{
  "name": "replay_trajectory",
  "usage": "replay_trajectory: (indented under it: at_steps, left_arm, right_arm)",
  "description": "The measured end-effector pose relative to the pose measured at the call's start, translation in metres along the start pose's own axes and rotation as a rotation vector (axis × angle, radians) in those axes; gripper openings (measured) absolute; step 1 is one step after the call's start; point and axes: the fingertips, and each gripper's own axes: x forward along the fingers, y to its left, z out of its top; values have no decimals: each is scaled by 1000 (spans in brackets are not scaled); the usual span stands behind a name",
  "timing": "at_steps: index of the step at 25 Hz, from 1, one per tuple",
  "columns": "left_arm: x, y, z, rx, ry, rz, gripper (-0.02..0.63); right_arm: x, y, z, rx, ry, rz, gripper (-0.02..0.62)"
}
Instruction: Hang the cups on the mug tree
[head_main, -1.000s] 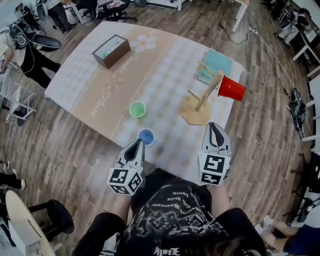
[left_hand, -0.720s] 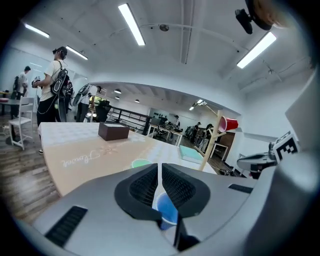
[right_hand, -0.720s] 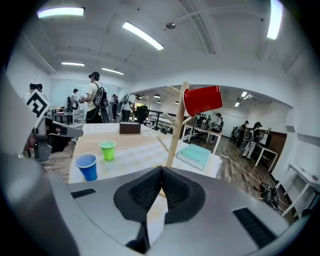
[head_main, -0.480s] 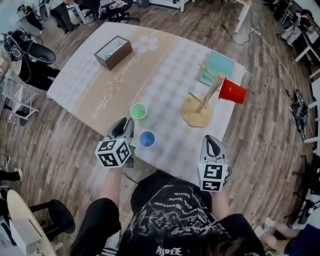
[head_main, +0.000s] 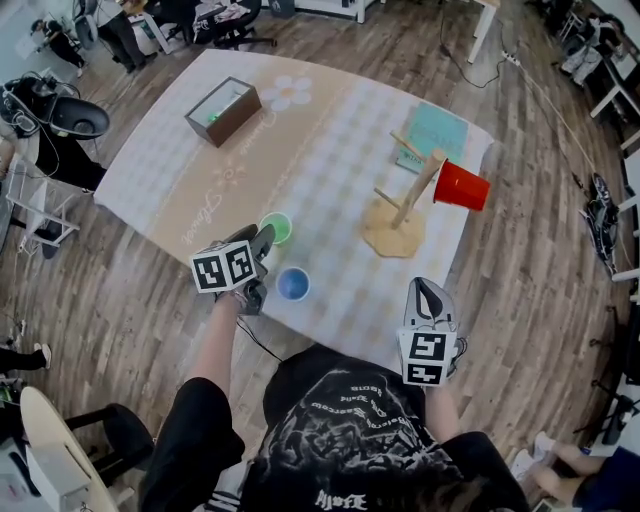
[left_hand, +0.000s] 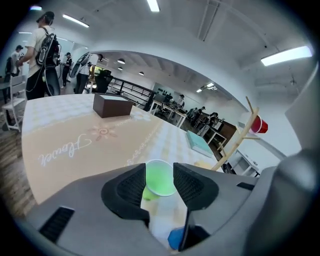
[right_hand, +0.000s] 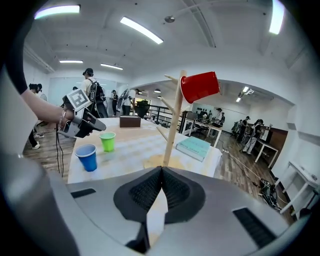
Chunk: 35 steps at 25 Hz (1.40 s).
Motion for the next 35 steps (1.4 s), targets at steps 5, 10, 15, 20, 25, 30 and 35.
replay_trajectory:
  at_steps: [5, 10, 15, 20, 25, 30, 35]
  left_arm:
    - [13, 8, -1, -127, 1, -20, 173]
    - [13, 11, 1, -122, 23, -11, 138]
    - [13, 13, -2, -113, 49, 21, 74]
    - [15, 20, -7, -110, 69, 78, 107]
    - [20, 20, -15, -129, 105, 85, 117]
    - [19, 25, -13, -139, 100, 110, 38]
    - [16, 25, -13, -168, 96, 101, 35]
  right_arm:
    - [4, -3, -7, 14, 16, -6, 9]
    - [6, -5, -14, 67, 38, -9, 9]
    - [7, -6, -15, 72, 41, -6, 9]
    - [7, -8, -18, 74, 42, -4, 9]
    - [7, -9, -19, 72, 46, -4, 9]
    - [10, -12, -17, 72, 39, -6, 9]
    - [7, -10, -19, 69, 48, -4, 9]
